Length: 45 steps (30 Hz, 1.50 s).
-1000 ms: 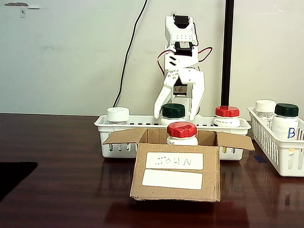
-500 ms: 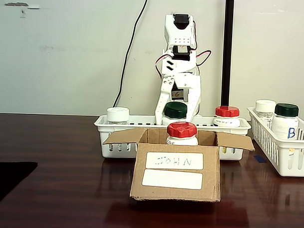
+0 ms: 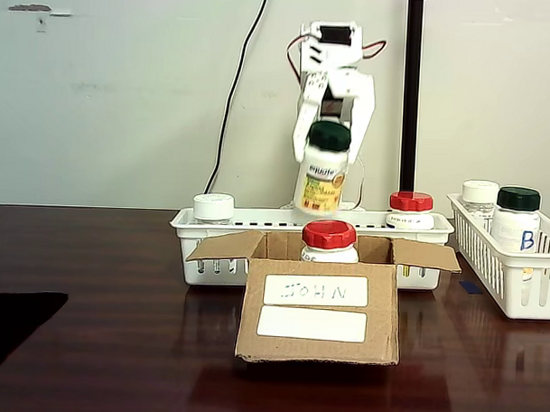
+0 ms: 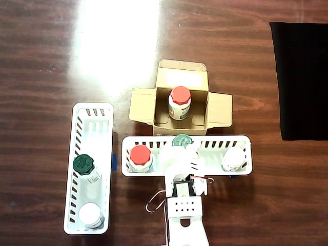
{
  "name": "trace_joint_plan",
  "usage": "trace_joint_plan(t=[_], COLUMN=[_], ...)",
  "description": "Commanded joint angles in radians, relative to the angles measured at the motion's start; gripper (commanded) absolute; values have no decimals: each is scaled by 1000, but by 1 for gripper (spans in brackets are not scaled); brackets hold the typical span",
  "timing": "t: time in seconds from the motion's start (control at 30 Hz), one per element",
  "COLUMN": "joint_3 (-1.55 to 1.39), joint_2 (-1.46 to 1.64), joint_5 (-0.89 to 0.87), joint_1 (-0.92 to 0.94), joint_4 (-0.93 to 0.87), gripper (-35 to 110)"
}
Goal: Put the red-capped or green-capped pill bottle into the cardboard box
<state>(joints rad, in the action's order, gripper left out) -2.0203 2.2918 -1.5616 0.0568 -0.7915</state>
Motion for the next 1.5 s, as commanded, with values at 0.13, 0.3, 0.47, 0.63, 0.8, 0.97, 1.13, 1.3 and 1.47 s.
trace_joint_plan(t=[0.13,0.3,0.47,0.63,0.8,0.97,1.13,1.3,1.47], joint_3=[434,624,695,703,703,695,680,686,657], joint_2=[-241,-423,-540,-627,-701,-733,-758,-792,-788], joint_5=[3,8,5,15,18,15,-6,-15,-44], joint_1=[34,61,83,80,74,61,69,84,92], joint_4=[-28,-32,28,117,206,262,325,373,373], gripper=[1,2,2,2,2,2,2,2,7])
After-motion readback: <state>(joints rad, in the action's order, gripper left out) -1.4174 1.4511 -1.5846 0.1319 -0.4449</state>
